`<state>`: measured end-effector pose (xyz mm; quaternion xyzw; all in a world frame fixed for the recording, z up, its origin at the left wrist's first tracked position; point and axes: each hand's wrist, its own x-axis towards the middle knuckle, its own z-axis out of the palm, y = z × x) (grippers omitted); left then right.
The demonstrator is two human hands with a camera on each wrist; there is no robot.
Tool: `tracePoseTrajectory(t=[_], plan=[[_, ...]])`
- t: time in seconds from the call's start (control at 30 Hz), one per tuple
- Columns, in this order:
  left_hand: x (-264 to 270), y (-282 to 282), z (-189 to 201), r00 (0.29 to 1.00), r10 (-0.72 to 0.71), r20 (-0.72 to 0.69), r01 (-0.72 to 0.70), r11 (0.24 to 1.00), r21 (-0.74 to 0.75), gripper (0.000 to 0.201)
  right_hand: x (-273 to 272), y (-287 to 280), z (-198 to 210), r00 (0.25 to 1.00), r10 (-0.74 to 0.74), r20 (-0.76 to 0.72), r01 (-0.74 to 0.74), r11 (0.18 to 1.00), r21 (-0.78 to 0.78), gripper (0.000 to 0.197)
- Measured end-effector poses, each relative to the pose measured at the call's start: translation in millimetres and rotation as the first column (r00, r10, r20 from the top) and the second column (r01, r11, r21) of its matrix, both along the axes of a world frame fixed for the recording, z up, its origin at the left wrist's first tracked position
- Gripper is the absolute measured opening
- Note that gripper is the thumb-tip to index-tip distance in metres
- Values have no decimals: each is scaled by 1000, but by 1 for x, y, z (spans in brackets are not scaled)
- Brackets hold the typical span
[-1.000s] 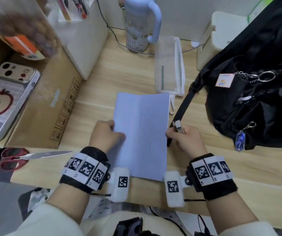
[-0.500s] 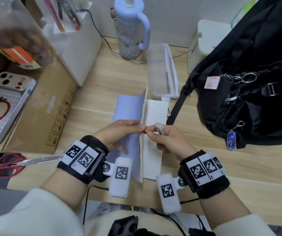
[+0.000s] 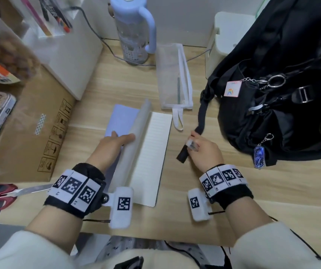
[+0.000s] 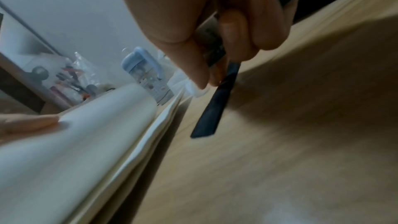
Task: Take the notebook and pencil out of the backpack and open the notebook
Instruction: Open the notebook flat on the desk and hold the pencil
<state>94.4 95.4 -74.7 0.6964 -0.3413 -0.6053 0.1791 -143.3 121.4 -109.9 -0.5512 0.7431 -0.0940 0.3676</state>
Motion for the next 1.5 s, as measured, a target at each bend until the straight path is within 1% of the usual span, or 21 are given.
tracePoseTrajectory(t=[0.07, 0.17, 0.23, 0.3, 0.37, 0.4, 0.43, 0.5, 0.6, 0.67, 0.7, 0.77, 0.83, 0.87, 0.93, 1.0, 1.13, 1.3, 1.37, 1.43, 1.5], plan=[[-3, 1, 1, 997, 23, -68, -22, 1000, 9, 17, -16, 3, 3, 992, -85, -95, 84, 996, -16, 37], [-18, 3, 7, 984, 36, -173, -21, 996, 88, 23, -31, 8, 11, 979, -112, -170, 116, 993, 15, 29], [-29, 8, 11, 967, -1, -255, 32, 993, 117, 22, -31, 13, 13, 984, -143, -109, 142, 990, -19, 13], [-33, 17, 10, 946, -77, -316, 117, 987, 109, 24, -25, 21, 11, 988, -155, 2, 154, 986, -65, 25], [-30, 24, 7, 922, -181, -342, 218, 973, 71, 28, -23, 33, 7, 994, -108, 15, 108, 992, -60, 11], [-25, 27, 6, 915, -216, -342, 249, 967, 56, 27, -24, 39, 5, 996, -74, -51, 74, 997, -12, 37], [-20, 29, 9, 913, -228, -339, 258, 965, 45, 26, -26, 47, 0, 994, -54, -99, 57, 998, 21, 53], [-4, 31, 11, 924, -219, -312, 237, 971, 19, 26, -28, 57, -7, 986, -35, -162, 41, 998, 36, 58], [39, 32, 8, 949, -247, -195, 256, 967, 21, 29, -24, 78, -14, 978, -27, -207, 35, 999, 35, 51], [67, 30, -2, 966, -248, 73, 250, 968, -11, 14, -18, 92, -14, 964, -58, -259, 66, 998, 22, 48], [75, 30, -4, 938, -229, 258, 248, 968, -42, 15, -15, 99, -14, 961, -78, -265, 87, 996, 23, 48], [69, 37, -6, 794, -174, 582, 304, 943, -133, 64, -8, 108, -14, 958, -145, -246, 157, 987, 28, 50], [42, 46, -4, 662, -266, 701, 534, 824, -192, 99, 0, 113, -15, 954, -190, -232, 199, 980, 16, 51], [24, 51, -7, 592, -397, 702, 683, 709, -175, 100, 2, 113, -16, 955, -195, -224, 201, 980, 1, 50], [-6, 63, -25, 390, -623, 678, 884, 459, -87, 81, 4, 112, -18, 961, -225, -159, 224, 974, -25, 51], [-18, 74, -48, 259, -712, 652, 922, 383, 52, 77, 5, 112, -19, 964, -254, -76, 253, 967, -26, 52], [-15, 93, -74, 213, -693, 688, 921, 378, 96, 79, 8, 115, -20, 954, -254, -159, 239, 965, -103, 58], [-17, 95, -74, 236, -682, 692, 915, 395, 77, 81, 14, 119, -25, 947, -320, -35, 311, 936, -166, 55], [-11, 93, -74, 233, -692, 683, 912, 399, 94, 83, 10, 121, -24, 906, -417, 78, 423, 879, -218, 49], [-1, 91, -74, 234, -689, 686, 899, 423, 118, 84, 2, 122, -21, 849, -526, 57, 521, 812, -262, 35], [8, 90, -73, 239, -690, 683, 886, 443, 138, 85, -7, 122, -19, 818, -576, 3, 558, 791, -250, 24]])
